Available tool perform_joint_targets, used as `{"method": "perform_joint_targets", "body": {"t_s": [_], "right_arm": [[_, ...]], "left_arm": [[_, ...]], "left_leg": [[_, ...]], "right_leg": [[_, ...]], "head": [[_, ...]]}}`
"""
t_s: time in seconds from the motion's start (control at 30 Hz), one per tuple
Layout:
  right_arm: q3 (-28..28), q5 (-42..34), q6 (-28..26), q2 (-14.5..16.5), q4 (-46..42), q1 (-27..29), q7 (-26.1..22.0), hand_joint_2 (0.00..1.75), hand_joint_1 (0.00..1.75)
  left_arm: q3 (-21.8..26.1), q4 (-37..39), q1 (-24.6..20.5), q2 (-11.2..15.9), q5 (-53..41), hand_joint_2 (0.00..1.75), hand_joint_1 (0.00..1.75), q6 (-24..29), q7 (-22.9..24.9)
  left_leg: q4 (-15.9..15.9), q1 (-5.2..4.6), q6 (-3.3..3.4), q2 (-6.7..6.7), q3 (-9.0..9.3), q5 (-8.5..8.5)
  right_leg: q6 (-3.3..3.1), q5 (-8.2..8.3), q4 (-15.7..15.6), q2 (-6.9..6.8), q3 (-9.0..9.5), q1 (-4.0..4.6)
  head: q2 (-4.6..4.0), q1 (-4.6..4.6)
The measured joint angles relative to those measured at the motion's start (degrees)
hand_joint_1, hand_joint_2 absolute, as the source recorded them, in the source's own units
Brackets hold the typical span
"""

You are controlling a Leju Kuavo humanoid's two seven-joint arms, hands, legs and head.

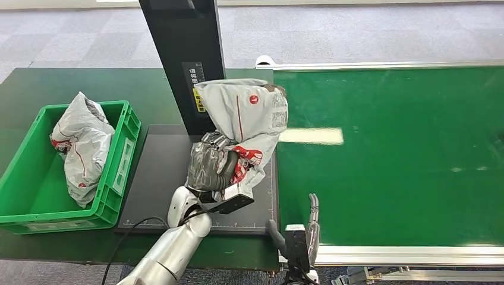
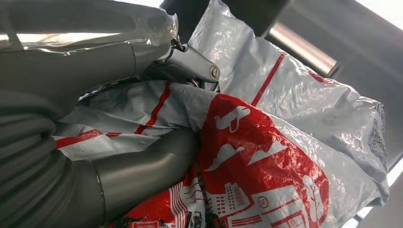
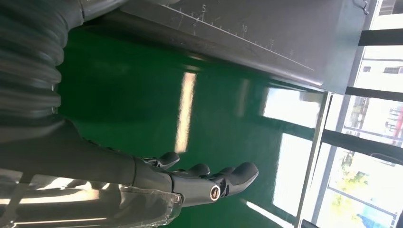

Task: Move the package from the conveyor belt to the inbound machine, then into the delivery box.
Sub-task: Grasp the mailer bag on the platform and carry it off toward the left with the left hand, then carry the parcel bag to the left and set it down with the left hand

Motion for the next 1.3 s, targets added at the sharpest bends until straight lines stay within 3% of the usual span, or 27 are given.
{"method": "perform_joint_targets", "body": {"t_s": [0.13,0.23,0.33,0.47,0.57,0.7,0.93,1.17,1.3], "right_arm": [[-1.1,-0.5,0.0,0.1,-0.9,1.1,0.0,1.75,0.0],[-2.1,-1.3,0.0,0.2,-1.9,2.1,0.0,1.75,0.0],[-2.7,-2.4,0.0,0.2,-2.9,2.9,0.0,1.75,0.0],[-3.0,-3.9,0.0,0.3,-3.6,3.4,0.0,1.75,0.0],[-2.7,-5.7,0.0,0.3,-3.9,3.6,0.0,1.75,0.0],[-1.5,-7.1,0.1,0.1,-4.0,3.6,0.0,1.75,0.0],[0.4,-8.1,1.0,-0.5,-3.9,3.5,0.0,1.75,0.0],[1.2,-8.4,2.9,-0.8,-3.9,3.5,0.0,1.75,0.0],[1.3,-8.3,3.1,-0.9,-3.7,3.4,0.0,1.75,0.0]], "left_arm": [[-0.8,-19.3,6.7,0.8,-0.6,1.75,1.75,0.2,-1.5],[1.2,-33.9,10.2,1.5,-0.1,1.75,1.75,0.2,-2.7],[7.2,-43.7,10.9,2.6,1.5,1.75,1.75,0.2,-2.8],[18.7,-46.7,9.1,6.1,2.3,1.75,1.75,0.2,-2.6],[27.2,-40.2,5.0,10.8,2.6,1.75,1.75,0.1,-1.6],[38.2,-21.4,-4.0,19.6,-2.1,1.75,1.75,0.0,2.6],[51.4,3.0,-13.5,30.8,-22.4,1.75,1.75,0.0,16.5],[55.6,17.6,-15.1,36.5,-31.3,1.75,1.75,0.0,30.1],[56.6,22.1,-15.1,37.8,-32.2,1.75,1.75,0.0,32.9]], "left_leg": [[0.0,0.01,-0.01,0.19,-0.03,-0.02],[0.0,0.02,-0.01,0.19,-0.07,-0.02],[-0.1,0.02,-0.02,0.21,-0.05,-0.02],[-0.1,0.04,-0.07,0.26,0.08,0.03],[-0.1,0.05,-0.14,0.28,0.13,0.09],[-0.1,0.12,-0.21,0.53,0.17,0.15],[-0.1,0.17,-0.25,0.71,0.03,0.13],[-0.1,0.16,-0.27,0.65,-0.09,0.11],[-0.1,0.17,-0.27,0.62,-0.09,0.11]], "right_leg": [[-0.01,0.0,0.0,0.12,-0.07,0.01],[-0.02,-0.01,0.0,0.12,-0.11,0.02],[-0.03,-0.02,0.0,0.12,-0.1,0.03],[-0.05,-0.02,0.0,0.13,-0.03,0.05],[-0.08,0.0,0.0,0.13,0.0,0.07],[-0.23,0.12,0.1,0.42,-0.07,0.16],[-0.25,0.14,0.1,0.65,-0.27,0.2],[-0.26,0.12,0.1,0.61,-0.36,0.2],[-0.26,0.12,0.1,0.6,-0.36,0.2]], "head": [[-0.01,-0.02],[0.0,-0.02],[-0.01,-0.01],[0.0,-0.01],[0.0,0.02],[-0.01,0.0],[0.01,0.02],[-0.01,0.02],[0.01,0.04]]}}
